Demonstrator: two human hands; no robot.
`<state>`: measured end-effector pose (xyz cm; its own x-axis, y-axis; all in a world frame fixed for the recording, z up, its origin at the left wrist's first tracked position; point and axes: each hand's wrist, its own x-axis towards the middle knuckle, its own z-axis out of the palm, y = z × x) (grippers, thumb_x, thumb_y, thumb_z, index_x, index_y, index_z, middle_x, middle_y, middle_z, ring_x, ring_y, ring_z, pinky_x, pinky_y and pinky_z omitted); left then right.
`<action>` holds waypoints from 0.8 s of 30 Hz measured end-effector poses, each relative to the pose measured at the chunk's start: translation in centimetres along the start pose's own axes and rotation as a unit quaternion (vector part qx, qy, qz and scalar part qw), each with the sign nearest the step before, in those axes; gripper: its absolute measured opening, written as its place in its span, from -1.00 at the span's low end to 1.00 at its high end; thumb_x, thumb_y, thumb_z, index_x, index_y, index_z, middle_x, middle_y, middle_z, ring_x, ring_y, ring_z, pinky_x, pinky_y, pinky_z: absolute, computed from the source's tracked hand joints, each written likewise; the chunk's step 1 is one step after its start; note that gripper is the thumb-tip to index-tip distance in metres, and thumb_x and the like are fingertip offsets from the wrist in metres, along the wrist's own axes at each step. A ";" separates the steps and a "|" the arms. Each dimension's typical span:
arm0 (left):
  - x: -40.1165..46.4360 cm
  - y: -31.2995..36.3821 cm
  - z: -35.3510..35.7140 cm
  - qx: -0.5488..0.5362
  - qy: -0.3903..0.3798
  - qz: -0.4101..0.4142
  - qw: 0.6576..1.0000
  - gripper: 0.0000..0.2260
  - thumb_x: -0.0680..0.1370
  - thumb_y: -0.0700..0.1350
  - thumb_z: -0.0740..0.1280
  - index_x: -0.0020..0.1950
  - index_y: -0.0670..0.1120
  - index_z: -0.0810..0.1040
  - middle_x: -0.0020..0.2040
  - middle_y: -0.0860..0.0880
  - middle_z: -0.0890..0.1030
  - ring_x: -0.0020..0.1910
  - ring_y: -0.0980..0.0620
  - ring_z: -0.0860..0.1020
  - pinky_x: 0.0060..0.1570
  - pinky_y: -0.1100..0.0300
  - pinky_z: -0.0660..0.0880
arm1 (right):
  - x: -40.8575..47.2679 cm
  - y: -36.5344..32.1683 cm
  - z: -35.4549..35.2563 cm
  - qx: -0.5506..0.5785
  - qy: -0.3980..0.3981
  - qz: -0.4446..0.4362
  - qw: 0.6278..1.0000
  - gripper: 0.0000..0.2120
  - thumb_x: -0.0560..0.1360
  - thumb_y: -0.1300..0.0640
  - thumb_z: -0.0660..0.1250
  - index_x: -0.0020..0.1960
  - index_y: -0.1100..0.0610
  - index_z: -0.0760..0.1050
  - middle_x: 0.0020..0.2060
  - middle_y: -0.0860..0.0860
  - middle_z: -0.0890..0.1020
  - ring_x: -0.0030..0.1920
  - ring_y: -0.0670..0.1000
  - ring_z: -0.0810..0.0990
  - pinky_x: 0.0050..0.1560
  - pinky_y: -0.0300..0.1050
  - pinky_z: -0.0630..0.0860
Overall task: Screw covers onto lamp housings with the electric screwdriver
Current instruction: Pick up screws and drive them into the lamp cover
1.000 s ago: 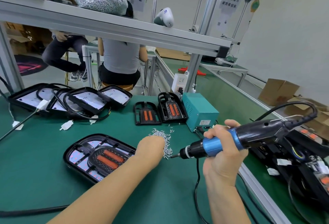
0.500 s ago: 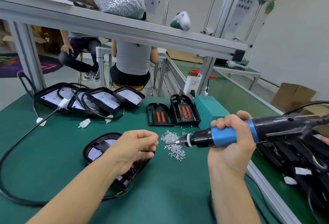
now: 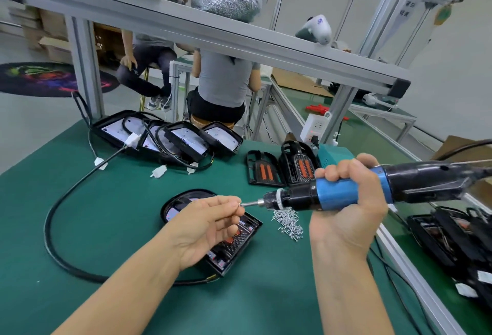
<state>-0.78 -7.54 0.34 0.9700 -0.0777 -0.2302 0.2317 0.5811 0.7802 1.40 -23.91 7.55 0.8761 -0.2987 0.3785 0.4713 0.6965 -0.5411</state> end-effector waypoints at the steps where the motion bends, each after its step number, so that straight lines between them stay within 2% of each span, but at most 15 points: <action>1: -0.1 0.1 -0.1 -0.004 0.001 0.001 1.000 -0.93 0.49 -0.30 0.31 -0.07 -0.23 0.57 -0.30 -0.09 0.61 -0.40 0.09 0.54 -0.42 0.29 0.54 | -0.1 0.2 0.2 0.000 -0.002 0.003 1.000 -0.80 0.32 0.33 0.25 -0.12 0.09 0.39 -0.52 -0.07 0.45 -0.48 -0.07 0.43 -0.28 -0.21 0.48; 5: -0.4 0.2 -0.5 0.004 0.010 0.013 1.000 -0.93 0.51 -0.31 0.30 -0.09 -0.23 0.58 -0.30 -0.09 0.60 -0.40 0.09 0.52 -0.41 0.30 0.53 | -0.3 0.6 0.7 -0.006 -0.005 0.003 1.000 -0.79 0.31 0.32 0.26 -0.12 0.10 0.39 -0.52 -0.07 0.44 -0.47 -0.06 0.43 -0.28 -0.18 0.48; 10: -0.7 0.2 -0.8 0.160 0.053 0.079 0.983 -0.90 0.53 -0.29 0.32 -0.15 -0.19 0.61 -0.31 -0.05 0.61 -0.39 0.10 0.49 -0.38 0.30 0.50 | -0.3 1.1 0.9 -0.016 -0.012 0.007 1.000 -0.79 0.30 0.32 0.26 -0.11 0.10 0.39 -0.52 -0.07 0.45 -0.48 -0.07 0.44 -0.28 -0.19 0.48; 13: -0.6 0.6 -1.6 0.301 0.096 0.139 0.939 -0.88 0.54 -0.24 0.34 -0.17 -0.12 0.62 -0.33 0.02 0.63 -0.33 0.10 0.51 -0.31 0.33 0.46 | -0.3 1.5 0.3 -0.029 -0.017 0.014 0.999 -0.79 0.30 0.32 0.26 -0.11 0.10 0.40 -0.51 -0.06 0.44 -0.47 -0.06 0.43 -0.27 -0.17 0.49; 15: -0.4 1.0 -2.3 0.395 0.127 0.193 0.889 -0.88 0.54 -0.18 0.33 -0.18 -0.05 0.59 -0.32 0.07 0.62 -0.31 0.15 0.50 -0.20 0.29 0.44 | -0.3 1.8 -0.3 -0.064 -0.023 0.006 0.998 -0.79 0.31 0.33 0.27 -0.12 0.10 0.42 -0.48 -0.04 0.44 -0.45 -0.03 0.44 -0.27 -0.16 0.49; 18: -0.2 0.5 -2.3 0.506 0.137 0.235 0.818 -0.85 0.55 -0.12 0.30 -0.21 0.04 0.53 -0.29 0.10 0.59 -0.33 0.24 0.47 -0.18 0.30 0.42 | -0.3 2.4 -1.2 -0.127 -0.048 -0.011 0.991 -0.76 0.32 0.35 0.30 -0.22 0.01 0.50 -0.43 -0.03 0.47 -0.44 -0.01 0.45 -0.28 -0.17 0.47; 20: 0.1 -0.4 -1.8 0.533 0.124 0.230 0.804 -0.86 0.56 -0.12 0.28 -0.20 0.03 0.51 -0.25 0.07 0.59 -0.28 0.17 0.54 -0.10 0.15 0.51 | -0.3 3.0 -1.7 -0.148 -0.057 -0.010 0.987 -0.74 0.31 0.36 0.30 -0.26 -0.01 0.51 -0.42 -0.04 0.48 -0.44 0.00 0.46 -0.30 -0.17 0.46; 22: 0.4 -1.1 -1.4 0.524 0.100 0.212 0.819 -0.86 0.57 -0.14 0.26 -0.19 0.00 0.50 -0.22 0.02 0.59 -0.31 0.06 0.63 -0.14 0.00 0.56 | -0.2 3.5 -1.9 -0.154 -0.063 -0.002 0.986 -0.74 0.31 0.36 0.30 -0.25 -0.01 0.51 -0.42 -0.04 0.49 -0.44 0.01 0.46 -0.30 -0.18 0.46; 24: 0.8 -1.4 -1.3 0.542 0.097 0.203 0.810 -0.83 0.57 -0.14 0.25 -0.21 0.03 0.47 -0.21 0.00 0.59 -0.37 0.05 0.64 -0.15 0.01 0.57 | -0.1 4.0 -2.0 -0.165 -0.072 0.001 0.984 -0.73 0.32 0.35 0.32 -0.26 -0.03 0.52 -0.42 -0.05 0.50 -0.44 0.00 0.46 -0.30 -0.18 0.47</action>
<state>-0.38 -7.37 -1.69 0.9770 0.1310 0.1683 -0.0736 -0.5336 0.8425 3.34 -22.43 3.85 0.8643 -0.1859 0.4674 0.4986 0.4403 -0.7467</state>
